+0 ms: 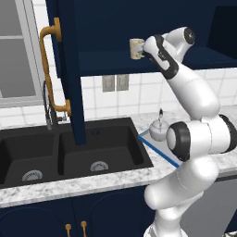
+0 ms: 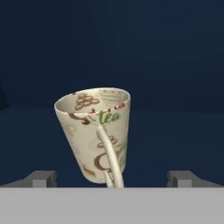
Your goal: Pick the kettle from the counter and place it on the tray. Then pick the mug from the cabinet and place it on the tray. Then close the cabinet doors.
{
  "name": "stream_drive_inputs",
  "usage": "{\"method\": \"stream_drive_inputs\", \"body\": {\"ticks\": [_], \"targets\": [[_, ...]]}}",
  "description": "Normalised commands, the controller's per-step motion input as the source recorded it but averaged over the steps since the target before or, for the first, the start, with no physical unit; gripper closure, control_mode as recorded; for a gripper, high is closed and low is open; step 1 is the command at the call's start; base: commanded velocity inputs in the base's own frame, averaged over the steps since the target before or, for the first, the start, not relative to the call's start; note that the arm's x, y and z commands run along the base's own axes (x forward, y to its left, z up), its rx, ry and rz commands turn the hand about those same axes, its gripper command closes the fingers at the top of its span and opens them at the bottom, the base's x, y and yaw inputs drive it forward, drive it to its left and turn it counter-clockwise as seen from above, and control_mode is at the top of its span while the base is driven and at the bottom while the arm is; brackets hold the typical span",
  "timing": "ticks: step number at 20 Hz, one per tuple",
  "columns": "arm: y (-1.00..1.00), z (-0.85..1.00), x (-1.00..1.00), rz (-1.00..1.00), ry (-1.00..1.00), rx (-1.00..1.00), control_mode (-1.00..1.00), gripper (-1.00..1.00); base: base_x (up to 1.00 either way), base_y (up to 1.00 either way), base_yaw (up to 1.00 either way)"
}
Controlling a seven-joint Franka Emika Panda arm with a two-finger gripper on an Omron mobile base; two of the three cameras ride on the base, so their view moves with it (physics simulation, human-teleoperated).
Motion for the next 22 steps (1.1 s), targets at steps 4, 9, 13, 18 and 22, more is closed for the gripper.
{"method": "stream_drive_inputs", "body": {"ticks": [4,9,13,18,22], "targets": [[0.0,0.0,0.22,0.0,0.0,0.0,-1.0,-1.0,0.0,0.0,0.0],[0.0,0.0,0.14,0.0,0.0,0.0,-1.0,-1.0,0.0,0.0,0.0],[0.0,-0.01,0.12,0.0,-0.01,0.0,-1.0,-1.0,0.0,0.0,0.0],[0.01,-0.02,0.02,0.0,-0.05,-0.01,-1.0,1.0,0.0,0.0,0.0],[0.03,-0.11,0.06,0.0,0.0,0.0,-1.0,1.0,0.0,0.0,0.0]]}}
